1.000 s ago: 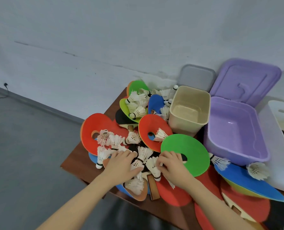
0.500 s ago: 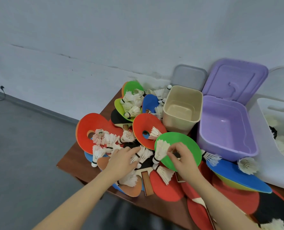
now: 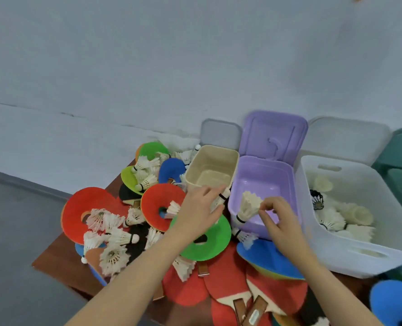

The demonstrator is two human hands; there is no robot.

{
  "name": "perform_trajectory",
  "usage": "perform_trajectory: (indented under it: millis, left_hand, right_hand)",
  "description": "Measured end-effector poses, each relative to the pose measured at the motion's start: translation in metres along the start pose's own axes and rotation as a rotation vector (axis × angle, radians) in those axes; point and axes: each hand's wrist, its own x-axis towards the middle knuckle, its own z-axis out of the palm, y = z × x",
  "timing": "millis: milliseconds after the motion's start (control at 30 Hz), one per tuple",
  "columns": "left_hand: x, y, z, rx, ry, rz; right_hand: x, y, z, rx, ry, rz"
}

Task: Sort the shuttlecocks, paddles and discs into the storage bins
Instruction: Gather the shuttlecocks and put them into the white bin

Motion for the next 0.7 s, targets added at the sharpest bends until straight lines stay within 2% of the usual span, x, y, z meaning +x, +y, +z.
perform_trajectory:
  millis: [67, 167, 267, 333, 400, 500, 633, 700]
  left_hand:
    - [0.024, 0.031, 0.023, -0.053, -0.021, 0.044]
    - [0.057, 0.086, 0.054, -0.063, -0.031, 0.098]
    - [0.079, 0.136, 0.083, -0.142, -0.069, 0.071]
    - [0.089, 0.162, 0.105, -0.128, -0.079, 0.092]
    - [0.094, 0.184, 0.123, -0.098, -0.095, 0.120]
    - [0.099, 0.205, 0.148, -0.075, -0.210, 0.072]
    - [0.099, 0.200, 0.178, 0.226, -0.412, 0.165]
    - [0.093, 0.195, 0.178, 0.279, -0.456, 0.154]
  right_hand:
    - [-0.004, 0.016, -0.034, -0.048, 0.030, -0.004]
    - [-0.008, 0.038, -0.083, -0.141, 0.166, -0.003]
    - [-0.018, 0.062, -0.128, -0.252, 0.294, 0.078]
    - [-0.026, 0.079, -0.153, -0.315, 0.322, 0.139]
    - [-0.034, 0.094, -0.172, -0.350, 0.302, 0.200]
    - [-0.043, 0.120, -0.188, -0.420, 0.190, 0.316]
    - [-0.053, 0.144, -0.191, -0.526, -0.014, 0.428]
    - [-0.055, 0.145, -0.189, -0.502, -0.022, 0.414]
